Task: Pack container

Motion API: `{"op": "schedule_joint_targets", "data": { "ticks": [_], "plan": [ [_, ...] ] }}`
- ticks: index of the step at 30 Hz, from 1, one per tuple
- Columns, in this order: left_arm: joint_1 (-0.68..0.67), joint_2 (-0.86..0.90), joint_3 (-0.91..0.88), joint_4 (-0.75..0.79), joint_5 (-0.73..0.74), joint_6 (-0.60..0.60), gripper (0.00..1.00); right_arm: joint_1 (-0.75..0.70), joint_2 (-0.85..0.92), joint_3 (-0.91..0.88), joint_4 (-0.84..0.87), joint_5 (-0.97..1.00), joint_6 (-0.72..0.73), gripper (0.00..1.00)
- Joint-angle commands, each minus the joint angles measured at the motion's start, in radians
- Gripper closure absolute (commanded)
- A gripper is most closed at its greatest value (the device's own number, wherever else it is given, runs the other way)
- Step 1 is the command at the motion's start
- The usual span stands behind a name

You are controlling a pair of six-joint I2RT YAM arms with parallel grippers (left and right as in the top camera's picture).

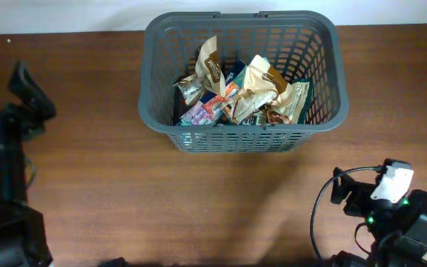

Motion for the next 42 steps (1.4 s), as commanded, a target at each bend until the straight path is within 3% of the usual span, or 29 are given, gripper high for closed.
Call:
{"op": "schedule_joint_targets", "data": {
  "ticks": [1, 19, 42],
  "plan": [
    [0.006, -0.024, -0.109, -0.029, -0.019, -0.013, 0.01, -0.006, -0.011, -0.047, 0.042, -0.031, 0.014, 0.01],
    [0.006, -0.121, -0.760, 0.205, -0.016, -0.081, 0.01, -0.001, -0.010, -0.092, 0.060, 0.052, 0.013, 0.01],
    [0.006, -0.011, -0.803, 0.227, -0.016, -0.099, 0.01, 0.014, -0.011, -0.092, 0.057, 0.052, 0.013, 0.01]
  ]
}}
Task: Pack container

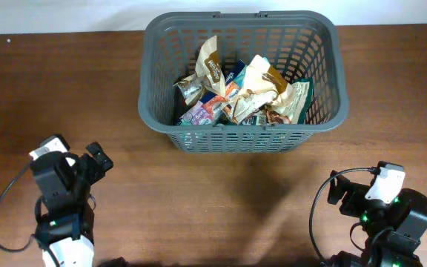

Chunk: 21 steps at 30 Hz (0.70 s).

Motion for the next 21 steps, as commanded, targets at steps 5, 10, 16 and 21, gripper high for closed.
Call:
{"op": "schedule_joint_targets", "data": {
  "ticks": [5, 10, 16, 21],
  "plan": [
    [0.006, 0.045, -0.006, -0.001, -0.007, -0.013, 0.01, 0.031, -0.071, -0.005, 0.000, 0.010, 0.002, 0.01],
    [0.006, 0.063, -0.006, -0.001, -0.007, -0.013, 0.01, 0.188, -0.181, -0.005, 0.000, 0.010, 0.002, 0.01],
    [0.006, 0.072, -0.006, -0.001, -0.007, -0.013, 0.01, 0.388, -0.298, -0.005, 0.001, 0.047, -0.015, 0.01],
    [0.006, 0.072, -0.006, -0.001, -0.007, -0.013, 0.01, 0.451, -0.362, -0.061, 0.130, 0.158, -0.017, 0.01]
  ]
}}
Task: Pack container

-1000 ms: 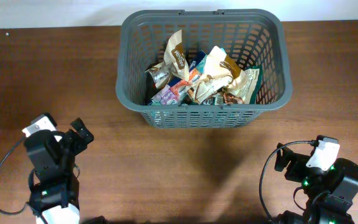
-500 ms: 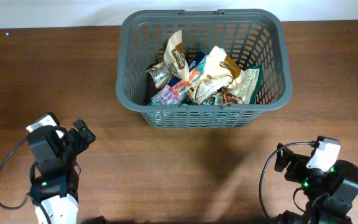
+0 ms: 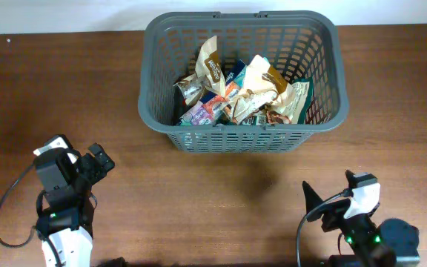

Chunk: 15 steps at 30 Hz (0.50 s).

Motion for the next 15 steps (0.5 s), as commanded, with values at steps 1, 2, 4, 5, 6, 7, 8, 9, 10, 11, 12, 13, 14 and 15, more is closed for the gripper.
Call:
{"op": "schedule_joint_targets", "data": {
  "ticks": [1, 2, 4, 5, 6, 7, 8, 9, 10, 11, 12, 13, 14, 15],
  "plan": [
    [0.006, 0.005, -0.006, 0.001, -0.007, -0.010, 0.01, 0.023, -0.035, -0.064, 0.105, 0.094, -0.008, 0.01],
    [0.006, 0.005, -0.006, 0.001, -0.007, -0.010, 0.01, 0.023, -0.041, -0.105, 0.199, 0.095, -0.008, 0.01],
    [0.006, 0.005, -0.006, 0.001, -0.007, -0.010, 0.01, 0.024, -0.046, -0.174, 0.369, 0.087, -0.008, 0.01],
    [0.006, 0.005, -0.006, 0.001, -0.007, -0.010, 0.01, 0.024, -0.046, -0.215, 0.475, 0.078, -0.008, 0.01],
    [0.006, 0.005, -0.006, 0.001, -0.007, -0.010, 0.01, 0.024, -0.046, -0.250, 0.561, 0.076, -0.008, 0.01],
    [0.006, 0.005, -0.006, 0.001, -0.007, -0.010, 0.01, 0.024, -0.046, -0.280, 0.634, 0.076, -0.008, 0.01],
    [0.006, 0.005, -0.006, 0.001, -0.007, -0.010, 0.01, 0.024, -0.047, -0.306, 0.693, 0.077, -0.008, 0.01],
    [0.006, 0.005, -0.006, 0.001, -0.007, -0.010, 0.01, 0.024, -0.049, -0.325, 0.737, 0.078, -0.008, 0.01],
    [0.006, 0.005, -0.006, 0.001, -0.007, -0.010, 0.01, 0.024, -0.053, -0.341, 0.763, 0.085, -0.008, 0.01],
    [0.006, 0.005, -0.006, 0.001, -0.007, -0.010, 0.01, 0.024, -0.061, -0.354, 0.774, 0.089, -0.008, 0.01],
    [0.006, 0.005, -0.006, 0.001, -0.007, -0.010, 0.01, 0.024, -0.070, -0.364, 0.777, 0.093, -0.008, 0.01],
    [0.006, 0.005, -0.006, 0.001, -0.007, -0.010, 0.01, 0.024, -0.083, -0.373, 0.777, 0.096, -0.008, 0.01],
    [0.006, 0.005, -0.006, 0.001, -0.007, -0.010, 0.01, 0.024, -0.087, -0.382, 0.781, 0.096, -0.008, 0.01],
    [0.006, 0.005, -0.006, 0.001, -0.007, -0.010, 0.01, 0.023, -0.087, -0.386, 0.784, 0.096, -0.008, 0.01]
  ]
}}
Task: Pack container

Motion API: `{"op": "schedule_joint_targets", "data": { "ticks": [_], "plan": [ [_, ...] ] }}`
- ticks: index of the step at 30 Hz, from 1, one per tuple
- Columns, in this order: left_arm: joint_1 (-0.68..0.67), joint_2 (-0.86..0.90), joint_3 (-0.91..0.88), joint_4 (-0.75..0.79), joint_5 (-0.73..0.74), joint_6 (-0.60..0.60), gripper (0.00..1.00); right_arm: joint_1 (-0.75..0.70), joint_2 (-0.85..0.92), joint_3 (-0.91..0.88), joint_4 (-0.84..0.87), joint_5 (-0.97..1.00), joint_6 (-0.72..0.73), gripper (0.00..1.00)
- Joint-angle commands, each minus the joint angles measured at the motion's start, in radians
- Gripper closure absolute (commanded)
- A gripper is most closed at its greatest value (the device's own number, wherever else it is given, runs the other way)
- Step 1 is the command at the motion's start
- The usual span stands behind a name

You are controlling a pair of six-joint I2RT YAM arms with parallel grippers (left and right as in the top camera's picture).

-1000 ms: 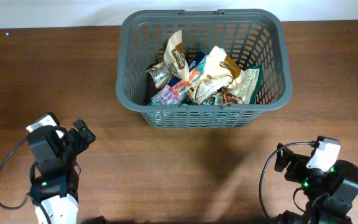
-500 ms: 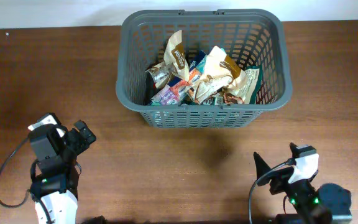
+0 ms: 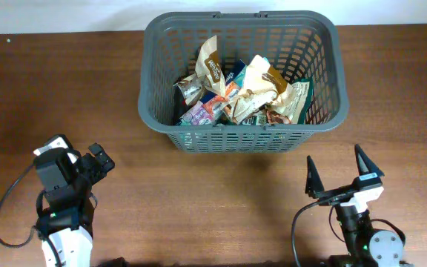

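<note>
A grey plastic basket (image 3: 161, 119) stands at the back middle of the wooden table, filled with several crumpled snack packets (image 3: 239, 93). My left gripper (image 3: 101, 162) rests low at the front left, fingers close together, nothing seen in them. My right gripper (image 3: 336, 166) is at the front right, below the basket's right corner, its two fingers spread wide and empty, pointing toward the basket.
Brown wooden table (image 3: 199, 200) all around the basket. A pale wall edge runs along the back. Black cables loop beside both arms at the front edge.
My right arm has turned and risen: its fingers now point toward the basket and stand wide apart. The left arm and the basket's contents have not changed.
First my left arm was folded at the far left edge and my right arm sat at the front right. Then the left arm stood at the front left, where it stays. The right arm shifted left, then turned to face the basket with open fingers.
</note>
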Motion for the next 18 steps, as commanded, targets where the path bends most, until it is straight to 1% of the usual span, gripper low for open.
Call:
{"op": "schedule_joint_targets", "data": {
  "ticks": [1, 7, 13, 16, 18],
  "plan": [
    [0.006, 0.003, -0.006, 0.002, -0.007, -0.010, 0.01, 0.007, -0.019, -0.022, 0.013, 0.023, -0.001, 0.01],
    [0.006, 0.003, -0.006, 0.002, -0.007, -0.010, 0.01, 0.006, -0.019, -0.062, 0.014, 0.033, -0.001, 0.01],
    [0.006, 0.003, -0.006, 0.002, -0.007, -0.010, 0.01, 0.007, -0.019, -0.063, -0.095, 0.034, -0.001, 0.01],
    [0.006, 0.003, -0.006, 0.002, -0.007, -0.010, 0.01, 0.007, -0.019, -0.063, -0.197, 0.034, -0.001, 0.01],
    [0.006, 0.003, -0.006, 0.002, -0.007, -0.010, 0.01, 0.007, -0.019, -0.063, -0.211, 0.031, -0.001, 0.01]
  ]
}}
